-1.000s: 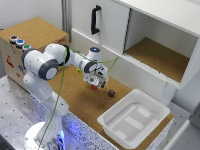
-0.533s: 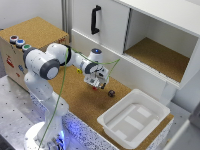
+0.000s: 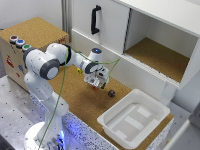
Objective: Grasp the pink block
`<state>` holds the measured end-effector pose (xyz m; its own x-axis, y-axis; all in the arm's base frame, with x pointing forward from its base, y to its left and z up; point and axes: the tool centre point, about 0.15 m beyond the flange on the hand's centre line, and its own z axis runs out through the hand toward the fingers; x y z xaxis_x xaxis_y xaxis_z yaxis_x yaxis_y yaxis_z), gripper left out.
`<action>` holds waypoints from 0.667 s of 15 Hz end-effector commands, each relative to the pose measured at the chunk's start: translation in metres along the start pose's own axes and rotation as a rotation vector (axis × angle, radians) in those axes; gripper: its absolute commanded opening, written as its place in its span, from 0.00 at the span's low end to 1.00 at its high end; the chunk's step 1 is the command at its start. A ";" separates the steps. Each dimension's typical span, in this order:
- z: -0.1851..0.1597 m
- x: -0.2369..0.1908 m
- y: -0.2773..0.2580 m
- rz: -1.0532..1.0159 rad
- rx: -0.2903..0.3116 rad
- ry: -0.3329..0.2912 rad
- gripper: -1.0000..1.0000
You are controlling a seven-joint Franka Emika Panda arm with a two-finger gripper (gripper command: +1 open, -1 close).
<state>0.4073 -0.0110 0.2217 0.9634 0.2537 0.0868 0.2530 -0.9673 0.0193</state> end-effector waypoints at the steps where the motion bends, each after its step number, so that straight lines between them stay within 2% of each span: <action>1: -0.013 0.005 -0.008 -0.048 0.023 -0.046 0.00; 8: -0.029 0.010 -0.007 0.018 -0.025 -0.041 0.00; 9: -0.032 0.012 -0.009 0.013 -0.130 -0.029 0.00; 10: -0.031 0.013 -0.009 0.029 -0.144 -0.024 0.00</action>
<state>0.4101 -0.0039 0.2345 0.9563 0.2745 0.1012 0.2733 -0.9616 0.0257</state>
